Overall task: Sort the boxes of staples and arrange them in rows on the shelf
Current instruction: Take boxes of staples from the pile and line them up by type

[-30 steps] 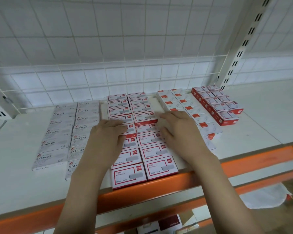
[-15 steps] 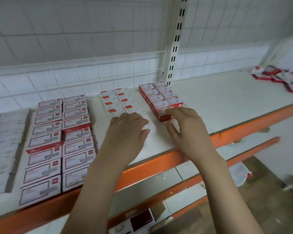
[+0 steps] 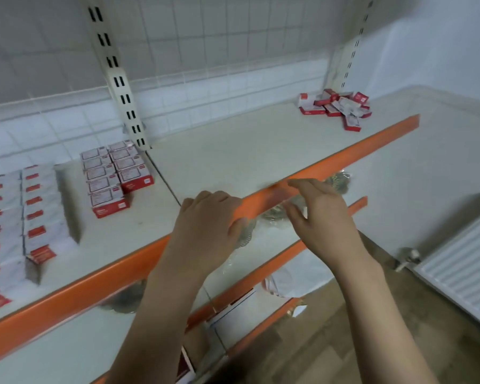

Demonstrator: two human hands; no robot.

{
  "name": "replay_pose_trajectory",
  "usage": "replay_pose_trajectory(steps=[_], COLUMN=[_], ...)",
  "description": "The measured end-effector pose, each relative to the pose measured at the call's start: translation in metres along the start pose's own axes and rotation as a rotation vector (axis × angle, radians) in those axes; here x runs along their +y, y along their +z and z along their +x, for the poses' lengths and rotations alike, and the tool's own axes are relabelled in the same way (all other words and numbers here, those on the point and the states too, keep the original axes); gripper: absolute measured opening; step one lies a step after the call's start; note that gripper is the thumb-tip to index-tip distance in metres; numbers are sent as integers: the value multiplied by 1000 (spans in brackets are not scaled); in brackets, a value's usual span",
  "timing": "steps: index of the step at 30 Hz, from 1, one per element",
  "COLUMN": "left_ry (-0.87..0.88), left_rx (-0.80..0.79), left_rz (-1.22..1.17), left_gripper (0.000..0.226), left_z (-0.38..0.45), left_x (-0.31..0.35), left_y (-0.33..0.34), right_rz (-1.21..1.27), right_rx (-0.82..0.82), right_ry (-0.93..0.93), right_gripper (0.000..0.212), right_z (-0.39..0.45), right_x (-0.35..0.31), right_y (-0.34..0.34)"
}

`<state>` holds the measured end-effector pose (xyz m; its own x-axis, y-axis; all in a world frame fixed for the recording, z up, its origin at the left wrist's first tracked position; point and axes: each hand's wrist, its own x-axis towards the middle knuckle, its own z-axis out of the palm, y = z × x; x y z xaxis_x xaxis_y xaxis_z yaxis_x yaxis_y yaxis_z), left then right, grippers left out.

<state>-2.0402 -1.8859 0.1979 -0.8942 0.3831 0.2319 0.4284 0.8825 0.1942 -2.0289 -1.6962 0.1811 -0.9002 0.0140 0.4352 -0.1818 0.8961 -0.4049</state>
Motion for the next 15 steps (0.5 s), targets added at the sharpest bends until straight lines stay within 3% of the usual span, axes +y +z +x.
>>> replay_pose_trajectory(steps=[15], left_ry=[94], left_rx=[-45], left_rz=[-100], left_gripper=[45], left_z=[150], left_x=[40], left_y=[45], right_rz=[-64], right_rx=[26], right_ry=[176], right_gripper=[41], right_z=[76], right_x=[115], right_y=[-7])
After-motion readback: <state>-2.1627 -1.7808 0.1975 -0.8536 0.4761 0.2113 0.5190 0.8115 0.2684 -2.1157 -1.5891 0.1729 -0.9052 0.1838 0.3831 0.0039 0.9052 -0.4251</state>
